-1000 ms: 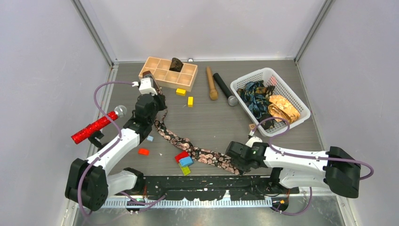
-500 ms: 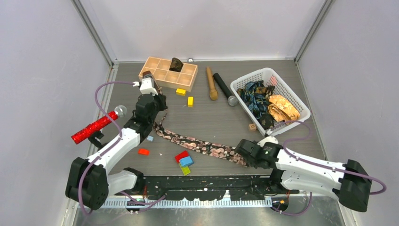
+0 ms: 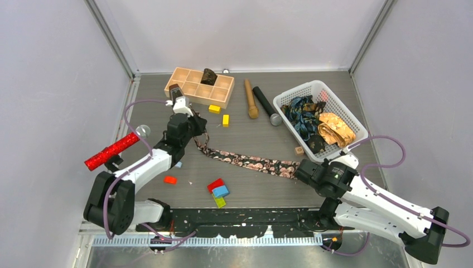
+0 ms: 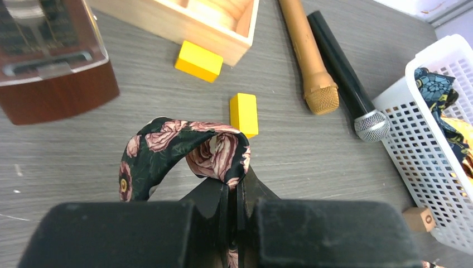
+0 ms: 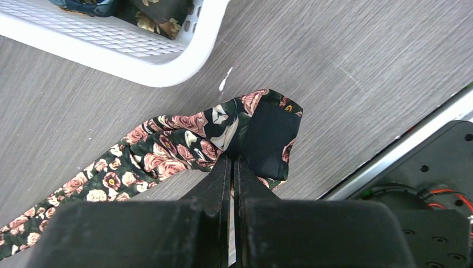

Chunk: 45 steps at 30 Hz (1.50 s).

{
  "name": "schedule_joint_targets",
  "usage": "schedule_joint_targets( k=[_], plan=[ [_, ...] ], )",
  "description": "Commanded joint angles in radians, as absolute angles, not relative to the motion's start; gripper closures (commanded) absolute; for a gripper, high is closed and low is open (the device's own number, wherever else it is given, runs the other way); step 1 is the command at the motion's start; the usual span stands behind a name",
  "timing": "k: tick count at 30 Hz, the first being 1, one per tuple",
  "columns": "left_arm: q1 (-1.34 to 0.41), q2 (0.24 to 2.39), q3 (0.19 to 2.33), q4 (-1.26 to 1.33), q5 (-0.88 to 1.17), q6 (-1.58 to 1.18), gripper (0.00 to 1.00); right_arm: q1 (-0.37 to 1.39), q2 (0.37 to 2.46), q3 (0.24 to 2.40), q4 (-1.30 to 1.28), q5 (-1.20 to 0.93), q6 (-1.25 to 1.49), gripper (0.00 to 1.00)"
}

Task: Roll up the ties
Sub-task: Flatten out the tie at the center of the board.

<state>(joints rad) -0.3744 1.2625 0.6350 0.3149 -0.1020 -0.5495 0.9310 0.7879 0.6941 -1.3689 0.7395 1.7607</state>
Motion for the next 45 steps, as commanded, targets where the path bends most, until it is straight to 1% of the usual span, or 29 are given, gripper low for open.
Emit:
schedule_joint_targets(
  k=[1, 5, 9, 11, 13, 14, 15, 18, 22, 24, 25, 27, 29, 30, 31, 34, 38, 40, 42, 45],
  plan=[
    [-0.370, 1.285, 0.600, 0.433, -0.041, -0.622, 1.00, 0.927, 0.792, 0.728, -1.448, 0.798, 1.775, 1.00],
    [-0.370, 1.296, 0.590, 0.433, -0.085, -0.627, 1.00, 0.927, 0.778, 0.748, -1.477, 0.789, 1.767, 1.00],
    [-0.370, 1.297, 0.596, 0.406, -0.150, -0.605, 0.97, 0.927, 0.748, 0.753, -1.483, 0.770, 1.755, 1.00],
    [-0.370, 1.295, 0.599, 0.392, -0.168, -0.597, 0.93, 0.927, 0.734, 0.750, -1.482, 0.766, 1.754, 1.00],
    [-0.369, 1.291, 0.597, 0.383, -0.168, -0.596, 0.86, 0.927, 0.727, 0.748, -1.481, 0.764, 1.751, 1.00],
    [-0.370, 1.289, 0.595, 0.378, -0.162, -0.598, 0.79, 0.927, 0.726, 0.748, -1.481, 0.764, 1.749, 1.00],
    [-0.370, 1.283, 0.594, 0.368, -0.158, -0.600, 0.70, 0.927, 0.726, 0.748, -1.480, 0.764, 1.748, 1.00],
    [-0.370, 1.260, 0.588, 0.334, -0.165, -0.612, 0.56, 0.927, 0.727, 0.748, -1.475, 0.768, 1.740, 1.00],
    [-0.368, 1.214, 0.581, 0.269, -0.199, -0.614, 0.45, 0.927, 0.734, 0.744, -1.455, 0.765, 1.724, 1.00],
    [-0.367, 1.190, 0.578, 0.237, -0.224, -0.613, 0.43, 0.927, 0.740, 0.742, -1.438, 0.761, 1.715, 1.00],
    [-0.365, 1.176, 0.574, 0.224, -0.235, -0.611, 0.44, 0.927, 0.742, 0.741, -1.435, 0.758, 1.713, 1.00],
    [-0.357, 1.144, 0.566, 0.203, -0.244, -0.611, 0.52, 0.927, 0.746, 0.737, -1.427, 0.754, 1.708, 1.00],
    [-0.349, 1.111, 0.558, 0.176, -0.251, -0.609, 0.58, 0.927, 0.747, 0.732, -1.419, 0.751, 1.706, 1.00],
    [-0.346, 1.097, 0.554, 0.160, -0.255, -0.610, 0.63, 0.927, 0.744, 0.729, -1.413, 0.750, 1.706, 1.00],
    [-0.344, 1.084, 0.553, 0.143, -0.261, -0.606, 0.70, 0.927, 0.743, 0.725, -1.410, 0.748, 1.706, 1.00],
    [-0.335, 1.058, 0.549, 0.092, -0.283, -0.599, 0.85, 0.927, 0.738, 0.719, -1.397, 0.745, 1.703, 1.00],
    [-0.299, 1.064, 0.547, 0.029, -0.304, -0.614, 0.97, 0.927, 0.738, 0.717, -1.394, 0.745, 1.699, 1.00],
    [-0.270, 1.062, 0.535, 0.025, -0.288, -0.629, 0.99, 0.927, 0.738, 0.718, -1.392, 0.746, 1.698, 1.00],
    [-0.243, 1.061, 0.522, 0.044, -0.246, -0.640, 0.98, 0.927, 0.738, 0.718, -1.391, 0.746, 1.698, 1.00],
    [-0.232, 1.068, 0.528, 0.078, -0.193, -0.641, 0.87, 0.927, 0.737, 0.715, -1.392, 0.748, 1.696, 1.00]
  ],
)
